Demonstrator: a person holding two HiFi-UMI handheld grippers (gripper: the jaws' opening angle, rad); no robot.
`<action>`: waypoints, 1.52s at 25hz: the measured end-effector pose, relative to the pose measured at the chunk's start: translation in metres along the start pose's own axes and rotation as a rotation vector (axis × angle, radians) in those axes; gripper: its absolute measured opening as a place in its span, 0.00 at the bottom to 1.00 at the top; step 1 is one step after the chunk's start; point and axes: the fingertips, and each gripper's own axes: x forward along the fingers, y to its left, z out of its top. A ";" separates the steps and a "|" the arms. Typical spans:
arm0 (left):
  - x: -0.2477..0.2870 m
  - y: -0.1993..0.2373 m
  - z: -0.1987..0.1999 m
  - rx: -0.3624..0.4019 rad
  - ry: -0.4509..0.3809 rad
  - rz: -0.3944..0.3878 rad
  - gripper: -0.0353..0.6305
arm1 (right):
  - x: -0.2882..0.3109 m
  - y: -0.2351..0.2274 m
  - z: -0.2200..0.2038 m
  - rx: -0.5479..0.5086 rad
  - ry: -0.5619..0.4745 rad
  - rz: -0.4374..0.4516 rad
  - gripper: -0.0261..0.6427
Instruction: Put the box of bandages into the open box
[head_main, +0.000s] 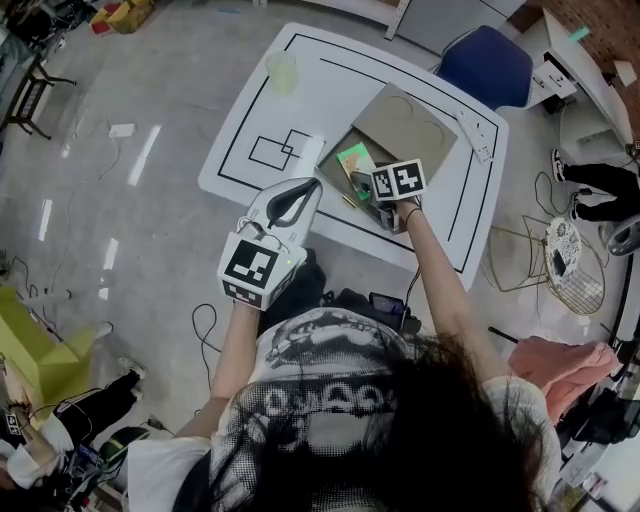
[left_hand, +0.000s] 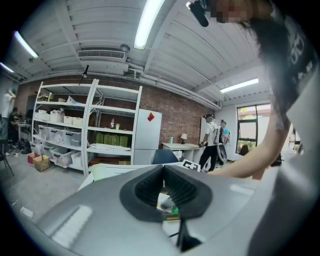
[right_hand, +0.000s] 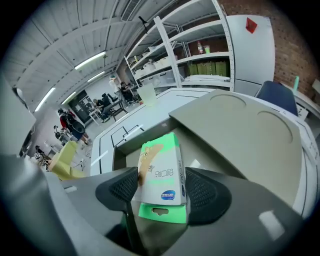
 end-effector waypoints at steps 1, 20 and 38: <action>0.000 -0.001 -0.001 0.000 0.002 -0.001 0.05 | -0.001 -0.002 -0.001 -0.005 0.002 -0.009 0.47; -0.001 -0.029 0.001 0.020 -0.002 -0.009 0.05 | -0.096 0.034 0.034 -0.014 -0.345 0.106 0.37; -0.012 -0.116 -0.003 0.047 0.011 -0.008 0.05 | -0.218 0.105 -0.037 -0.068 -0.538 0.254 0.22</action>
